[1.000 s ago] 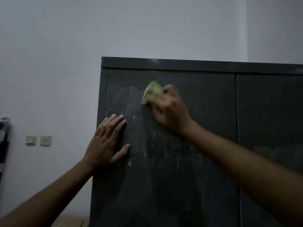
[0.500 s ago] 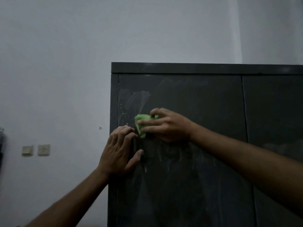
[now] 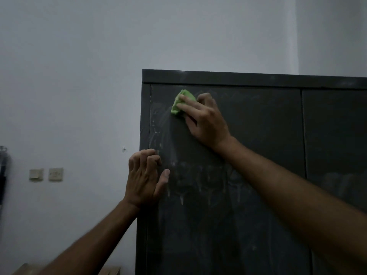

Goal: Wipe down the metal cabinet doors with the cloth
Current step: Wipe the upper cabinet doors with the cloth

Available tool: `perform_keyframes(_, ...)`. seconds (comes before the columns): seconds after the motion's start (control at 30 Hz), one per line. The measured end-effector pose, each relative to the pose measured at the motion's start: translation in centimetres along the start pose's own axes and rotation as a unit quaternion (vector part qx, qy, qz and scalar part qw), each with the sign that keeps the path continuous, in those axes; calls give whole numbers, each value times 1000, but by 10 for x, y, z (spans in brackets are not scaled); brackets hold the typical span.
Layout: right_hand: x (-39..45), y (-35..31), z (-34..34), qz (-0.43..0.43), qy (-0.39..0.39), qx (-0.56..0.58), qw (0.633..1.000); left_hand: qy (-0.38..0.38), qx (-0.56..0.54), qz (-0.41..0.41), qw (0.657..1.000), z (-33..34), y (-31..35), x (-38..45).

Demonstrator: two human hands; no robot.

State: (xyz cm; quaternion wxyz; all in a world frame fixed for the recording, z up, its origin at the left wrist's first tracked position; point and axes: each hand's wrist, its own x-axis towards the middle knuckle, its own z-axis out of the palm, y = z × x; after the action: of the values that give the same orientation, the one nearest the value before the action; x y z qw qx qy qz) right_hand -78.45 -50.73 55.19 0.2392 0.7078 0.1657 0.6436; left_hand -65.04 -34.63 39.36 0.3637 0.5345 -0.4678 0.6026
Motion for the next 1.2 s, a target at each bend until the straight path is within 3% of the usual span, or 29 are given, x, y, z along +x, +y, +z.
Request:
perform_keyframes(0.03,-4,-11,6,17,16,1,1000,-5,-2,-10,1000,-1,0,0)
perform_keyframes(0.07,-11,-22,14,-36,0,3,999,-13,-4,-18,1000,-2,-1,-1)
perform_keyframes(0.13,-28,-34,21,-237,-110,17,965,-30,0,-9,1000,-6,-9,-6)
perform_keyframes(0.2,-13,-16,15,-325,-133,2,936,-60,26,43,997,-13,-22,-15)
perform_keyframes(0.23,1,-6,15,-290,-110,-5,951,-82,44,74,993,-17,-29,-19)
perform_keyframes(0.3,23,0,11,-86,-35,13,996,-127,68,119,982,-26,-39,-25)
perform_keyframes(0.33,22,-4,14,-16,-12,12,1000,-141,74,132,978,-30,-44,-26)
perform_keyframes(0.37,18,-12,21,-27,-5,5,1000,-151,77,145,975,-33,-47,-27)
perform_keyframes(0.4,11,-22,29,-103,-24,4,994,-161,80,157,971,-35,-50,-27)
perform_keyframes(0.47,3,-33,31,-305,-114,14,946,-184,89,175,963,-40,-57,-28)
perform_keyframes(0.5,11,-26,27,-352,-127,12,927,-197,94,180,959,-43,-60,-28)
perform_keyframes(0.53,23,-18,26,-344,-120,0,932,-207,98,185,956,-44,-62,-28)
perform_keyframes(0.57,36,-12,24,-282,-88,-4,955,-215,99,188,953,-46,-64,-28)
perform_keyframes(0.63,47,-16,22,-73,-29,19,997,-223,96,191,951,-49,-63,-26)
perform_keyframes(0.67,43,-25,27,-54,-12,22,998,-221,94,192,952,-49,-62,-26)
perform_keyframes(0.73,26,-47,40,-200,-60,18,978,-218,89,193,953,-49,-61,-26)
perform_keyframes(0.77,17,-54,40,-295,-116,12,948,-218,88,193,953,-49,-61,-25)
perform_keyframes(0.83,25,-43,33,-366,-143,15,920,-220,87,192,952,-52,-62,-23)
perform_keyframes(0.87,35,-36,33,-331,-122,12,936,-219,86,191,953,-53,-61,-23)
perform_keyframes(0.93,48,-34,29,-148,-58,18,987,-215,82,188,955,-54,-58,-24)
perform_keyframes(0.97,45,-39,32,-75,-38,21,996,-211,81,187,956,-54,-57,-24)
perform_keyframes(1.03,26,-61,40,-99,-53,37,993,-210,80,182,957,-54,-56,-25)
perform_keyframes(1.1,3,-77,35,-211,-149,71,963,-222,86,176,955,-56,-56,-27)
perform_keyframes(1.13,-3,-77,30,-226,-177,93,953,-229,90,173,954,-56,-56,-28)
perform_keyframes(1.2,-7,-75,22,-178,-173,127,960,-232,86,160,956,-61,-50,-31)
